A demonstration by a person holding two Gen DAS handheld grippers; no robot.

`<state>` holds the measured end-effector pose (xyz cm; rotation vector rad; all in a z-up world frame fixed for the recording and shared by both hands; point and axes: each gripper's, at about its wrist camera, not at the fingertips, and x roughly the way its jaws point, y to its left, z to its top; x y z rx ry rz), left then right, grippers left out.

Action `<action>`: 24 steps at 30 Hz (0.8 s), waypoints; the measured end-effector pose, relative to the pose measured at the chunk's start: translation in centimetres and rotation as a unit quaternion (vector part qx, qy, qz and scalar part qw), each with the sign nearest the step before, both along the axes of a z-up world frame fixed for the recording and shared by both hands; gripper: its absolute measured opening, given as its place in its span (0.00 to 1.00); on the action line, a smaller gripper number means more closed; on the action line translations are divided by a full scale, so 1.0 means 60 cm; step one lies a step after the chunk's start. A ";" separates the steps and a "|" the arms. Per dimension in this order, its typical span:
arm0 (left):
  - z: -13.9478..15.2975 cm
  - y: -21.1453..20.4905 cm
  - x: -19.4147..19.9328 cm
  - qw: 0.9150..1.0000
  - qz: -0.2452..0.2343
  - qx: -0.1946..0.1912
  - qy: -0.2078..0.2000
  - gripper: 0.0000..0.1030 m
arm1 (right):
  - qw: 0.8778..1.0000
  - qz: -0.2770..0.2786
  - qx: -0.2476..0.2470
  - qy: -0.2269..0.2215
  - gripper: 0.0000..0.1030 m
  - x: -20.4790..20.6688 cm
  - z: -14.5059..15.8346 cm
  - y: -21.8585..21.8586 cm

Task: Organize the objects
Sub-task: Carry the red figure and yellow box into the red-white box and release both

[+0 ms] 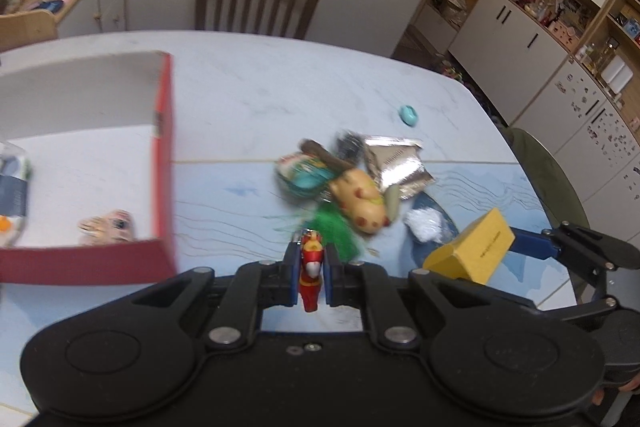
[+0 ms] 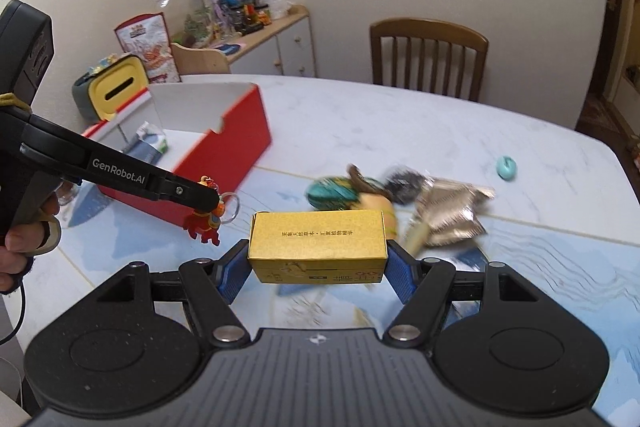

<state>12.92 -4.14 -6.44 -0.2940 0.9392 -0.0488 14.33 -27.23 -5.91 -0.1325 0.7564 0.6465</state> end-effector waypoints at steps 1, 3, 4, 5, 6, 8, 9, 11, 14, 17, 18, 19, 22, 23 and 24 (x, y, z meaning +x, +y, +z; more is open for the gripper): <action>0.004 0.012 -0.002 1.000 0.003 0.001 -0.002 0.09 | 1.000 0.003 0.000 -0.002 0.68 -0.001 0.005 0.012; 0.013 0.037 -0.007 1.000 0.009 0.003 -0.005 0.09 | 1.000 0.007 0.003 -0.004 0.68 -0.002 0.013 0.036; 0.017 0.049 -0.009 1.000 0.011 0.004 -0.008 0.09 | 1.000 0.010 0.004 -0.005 0.68 -0.002 0.018 0.049; 0.022 0.061 -0.010 1.000 0.013 0.005 -0.010 0.09 | 1.000 0.012 0.005 -0.006 0.68 -0.003 0.022 0.062; 0.026 0.073 -0.013 1.000 0.015 0.006 -0.013 0.09 | 1.000 0.016 0.005 -0.008 0.68 -0.003 0.026 0.075; 0.035 0.097 -0.015 1.000 0.018 0.008 -0.017 0.09 | 1.000 0.023 0.003 -0.014 0.68 -0.005 0.033 0.102; 0.039 0.108 -0.016 1.000 0.019 0.010 -0.018 0.09 | 1.000 0.026 0.003 -0.015 0.68 -0.006 0.036 0.116; 0.046 0.131 -0.016 0.999 0.023 0.013 -0.020 0.09 | 0.999 0.031 0.002 -0.017 0.68 -0.005 0.041 0.142; 0.053 0.162 -0.014 0.999 0.025 0.021 -0.022 0.09 | 0.999 0.037 0.001 -0.018 0.68 -0.003 0.045 0.179; 0.058 0.194 -0.011 0.999 0.030 0.028 -0.023 0.09 | 0.999 0.043 0.001 -0.019 0.68 0.002 0.049 0.216; 0.058 0.205 -0.008 0.999 0.032 0.029 -0.022 0.09 | 0.999 0.045 0.001 -0.018 0.68 0.004 0.050 0.228; 0.058 0.216 -0.006 0.999 0.035 0.030 -0.021 0.09 | 0.999 0.049 0.001 -0.015 0.68 0.009 0.052 0.252; 0.055 0.247 0.001 0.998 0.042 0.033 -0.020 0.09 | 0.999 0.053 0.003 -0.013 0.68 0.015 0.052 0.276; 0.052 0.257 0.003 0.998 0.044 0.035 -0.019 0.09 | 0.998 0.056 0.003 -0.011 0.68 0.019 0.051 0.289; 0.048 0.267 0.007 0.998 0.048 0.037 -0.016 0.09 | 0.998 0.059 0.002 -0.010 0.68 0.023 0.049 0.301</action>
